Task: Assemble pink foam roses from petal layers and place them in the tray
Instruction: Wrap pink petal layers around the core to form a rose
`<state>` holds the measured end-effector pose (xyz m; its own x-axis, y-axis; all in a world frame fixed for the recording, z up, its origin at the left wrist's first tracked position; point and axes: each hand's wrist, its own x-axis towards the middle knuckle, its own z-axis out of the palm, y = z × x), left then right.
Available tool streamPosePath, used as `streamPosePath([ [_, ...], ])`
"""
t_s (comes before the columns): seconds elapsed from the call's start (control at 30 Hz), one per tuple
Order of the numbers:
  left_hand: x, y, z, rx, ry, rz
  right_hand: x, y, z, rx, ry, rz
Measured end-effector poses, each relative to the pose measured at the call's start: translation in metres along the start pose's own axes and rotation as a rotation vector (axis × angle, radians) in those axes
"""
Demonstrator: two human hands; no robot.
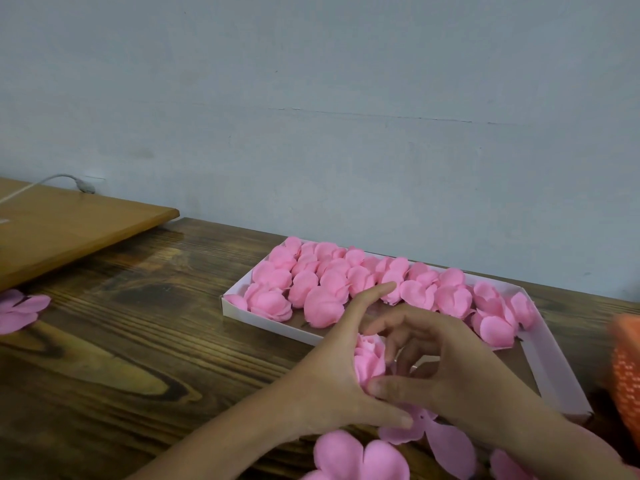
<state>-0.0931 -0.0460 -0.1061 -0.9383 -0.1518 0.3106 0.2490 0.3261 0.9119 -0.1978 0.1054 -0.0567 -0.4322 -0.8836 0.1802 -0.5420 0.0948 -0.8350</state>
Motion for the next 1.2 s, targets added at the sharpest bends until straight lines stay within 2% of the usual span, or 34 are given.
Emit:
streamPosePath([
  [0.17, -0.002, 0.0, 0.0, 0.036, -0.04, 0.001, -0.001, 0.001, 0.002, -0.128, 0.053, -0.015],
  [0.33, -0.003, 0.001, 0.002, 0.077, -0.041, 0.018, 0.0, -0.001, -0.001, -0.129, -0.037, -0.03],
  [0.63, -0.002, 0.002, 0.0, 0.068, 0.031, 0.047, 0.0, 0.001, 0.0, -0.078, 0.014, -0.073],
  [0.93, -0.002, -0.001, 0.003, -0.148, -0.023, 0.021, 0.003, 0.008, -0.009, -0.024, 0.023, -0.115],
  [1.1, 0.009, 0.002, 0.0, -0.558, -0.079, -0.104, 0.004, 0.005, -0.021, 0.015, -0.013, -0.151],
  [1.2, 0.008, 0.0, -0.001, -0.623, -0.101, -0.137, 0.002, 0.002, -0.025, -0.015, -0.02, -0.151],
])
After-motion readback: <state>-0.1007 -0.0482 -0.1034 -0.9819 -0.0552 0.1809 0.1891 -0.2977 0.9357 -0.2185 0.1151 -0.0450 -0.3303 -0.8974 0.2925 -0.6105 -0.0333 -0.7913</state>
